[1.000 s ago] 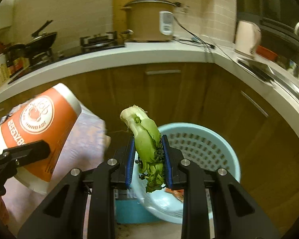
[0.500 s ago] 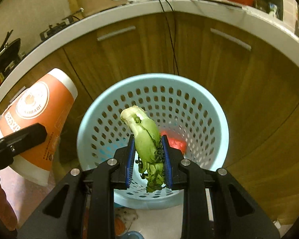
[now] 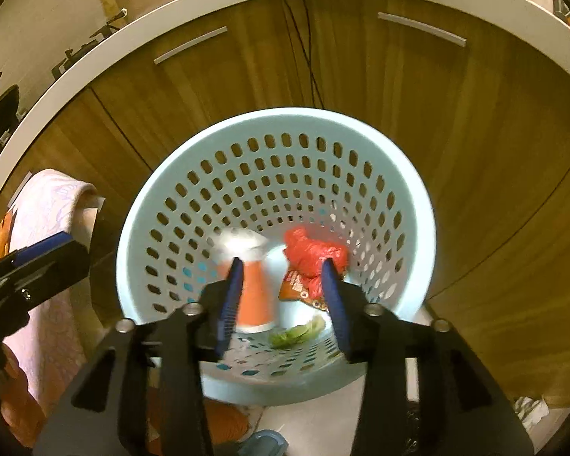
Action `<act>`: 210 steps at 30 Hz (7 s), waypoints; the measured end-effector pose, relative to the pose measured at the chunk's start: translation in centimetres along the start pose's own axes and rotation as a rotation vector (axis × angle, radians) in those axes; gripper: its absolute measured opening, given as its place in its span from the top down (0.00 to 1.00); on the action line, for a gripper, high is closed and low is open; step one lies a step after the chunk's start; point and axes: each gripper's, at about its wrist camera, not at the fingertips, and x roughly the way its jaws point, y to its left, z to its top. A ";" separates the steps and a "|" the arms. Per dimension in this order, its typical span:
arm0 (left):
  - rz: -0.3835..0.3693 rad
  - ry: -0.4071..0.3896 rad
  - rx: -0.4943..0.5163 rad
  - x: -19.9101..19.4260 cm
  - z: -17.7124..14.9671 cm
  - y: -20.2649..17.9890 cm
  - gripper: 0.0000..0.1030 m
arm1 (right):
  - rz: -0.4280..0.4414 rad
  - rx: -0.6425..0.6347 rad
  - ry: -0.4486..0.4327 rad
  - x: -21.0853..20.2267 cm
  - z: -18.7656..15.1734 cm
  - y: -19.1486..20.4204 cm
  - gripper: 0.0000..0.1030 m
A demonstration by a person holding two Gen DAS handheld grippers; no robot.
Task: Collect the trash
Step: 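Carry the cup and bok choy over the basket and release both, then grasp the white milk carton with the left tool while the right tool grasps the bread roll, then carry the carton and bread roll over the basket and release both, then move both open tools back toward the table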
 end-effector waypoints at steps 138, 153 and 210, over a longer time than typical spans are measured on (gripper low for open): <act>0.025 -0.382 -0.069 -21.0 -3.8 10.0 0.51 | 0.245 -0.209 -0.359 -14.3 -0.3 14.9 0.77; -0.133 -0.081 0.004 -6.2 -0.8 1.9 0.51 | 0.030 0.045 -0.048 -3.8 -1.2 3.8 0.77; 0.168 -0.460 -0.439 -31.5 -13.8 25.1 0.41 | 0.361 -0.472 -0.060 -10.2 -7.7 36.4 0.51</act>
